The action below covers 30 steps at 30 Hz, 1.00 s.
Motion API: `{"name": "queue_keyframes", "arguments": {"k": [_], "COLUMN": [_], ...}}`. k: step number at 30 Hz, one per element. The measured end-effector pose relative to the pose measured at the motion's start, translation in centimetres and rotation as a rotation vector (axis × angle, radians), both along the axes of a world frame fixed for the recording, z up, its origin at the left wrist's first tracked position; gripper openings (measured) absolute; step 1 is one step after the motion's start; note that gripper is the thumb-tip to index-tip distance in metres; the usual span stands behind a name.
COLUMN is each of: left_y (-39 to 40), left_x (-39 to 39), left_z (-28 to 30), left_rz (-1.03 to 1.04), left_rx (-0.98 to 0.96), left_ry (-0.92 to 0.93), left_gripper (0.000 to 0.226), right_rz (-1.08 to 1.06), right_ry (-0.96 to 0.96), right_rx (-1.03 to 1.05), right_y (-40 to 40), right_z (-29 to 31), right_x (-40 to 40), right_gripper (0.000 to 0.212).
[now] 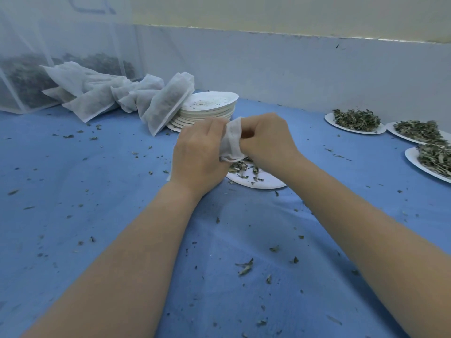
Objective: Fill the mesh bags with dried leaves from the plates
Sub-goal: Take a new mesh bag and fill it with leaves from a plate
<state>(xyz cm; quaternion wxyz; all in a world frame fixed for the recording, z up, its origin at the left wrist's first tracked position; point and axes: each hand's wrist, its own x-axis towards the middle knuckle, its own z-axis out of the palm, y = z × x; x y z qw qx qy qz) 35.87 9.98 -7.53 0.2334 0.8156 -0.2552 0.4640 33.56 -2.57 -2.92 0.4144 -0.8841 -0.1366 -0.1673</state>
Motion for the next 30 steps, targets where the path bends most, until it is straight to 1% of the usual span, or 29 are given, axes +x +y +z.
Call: {"name": "queue_keyframes", "arguments": {"k": [2,4,6,7,9,11,13,14,15,16,17,18,19,20,21,23,26,30], "left_y": [0.0,0.2,0.3,0.3,0.6,1.0,1.5,1.6,1.6,1.6,1.5,1.4,1.3,1.2,1.1,1.1,1.2,1.2], "left_x": [0.0,-0.1,-0.1,-0.1,-0.1,0.1,0.4,0.5,0.7,0.7,0.7,0.7,0.7,0.6,0.6,0.6,0.7,0.7], "left_z": [0.0,0.0,0.1,0.1,0.2,0.2,0.1,-0.1,-0.3,-0.4,-0.4,-0.4,-0.4,-0.3,-0.3,-0.4,-0.4,-0.4], "left_rz": [-0.013,-0.011,-0.004,0.01,0.073,0.188,0.299,0.327,0.332,0.322,0.306,0.287,0.269,0.257,0.251,0.248,0.243,0.238], "left_rx": [0.014,0.029,0.037,0.041,0.043,0.007,-0.028,-0.031,-0.025,-0.011,0.006,0.022,0.036,0.051,0.067,0.086,0.076,0.076], "left_ry": [-0.051,-0.083,-0.067,-0.042,0.026,0.129,0.222,0.244,0.25,0.249,0.247,0.248,0.252,0.256,0.258,0.264,0.272,0.287], "left_gripper": [0.023,0.022,0.029,0.035,0.046,0.052,0.056,0.058,0.059,0.06,0.061,0.061,0.061,0.061,0.06,0.059,0.058,0.059], "right_rz": [0.049,0.17,0.269,0.291,0.283,0.263,0.203,0.138,0.048,-0.046,-0.133,-0.201,-0.246,-0.269,-0.275,-0.268,-0.238,-0.21], "right_ry": [0.083,0.198,0.266,0.267,0.219,0.157,0.124,0.113,0.099,0.104,0.151,0.238,0.335,0.407,0.446,0.44,0.35,0.299], "right_rx": [-0.035,-0.071,-0.115,-0.12,-0.069,0.066,0.187,0.183,0.086,-0.108,-0.341,-0.549,-0.687,-0.761,-0.792,-0.796,-0.755,-0.601], "right_y": [0.2,-0.2,-0.8,-1.2,-2.0,-2.7,-3.6,-4.1,-4.6,-5.2,-5.6,-5.8,-5.8,-5.5,-5.1,-4.6,-4.4,-5.2], "right_z": [0.2,0.5,0.8,0.8,0.9,1.2,1.2,1.2,1.3,1.5,1.7,1.8,1.9,1.9,1.7,1.2,0.9,1.6], "right_x": [0.0,-0.2,-0.4,-0.4,-0.1,0.0,0.3,0.5,0.7,0.8,0.9,0.9,0.8,0.6,0.4,0.3,0.6,0.7], "right_gripper": [0.038,0.029,0.018,0.016,0.02,0.024,0.02,0.017,0.014,0.011,0.018,0.033,0.046,0.056,0.06,0.057,0.043,0.019]}}
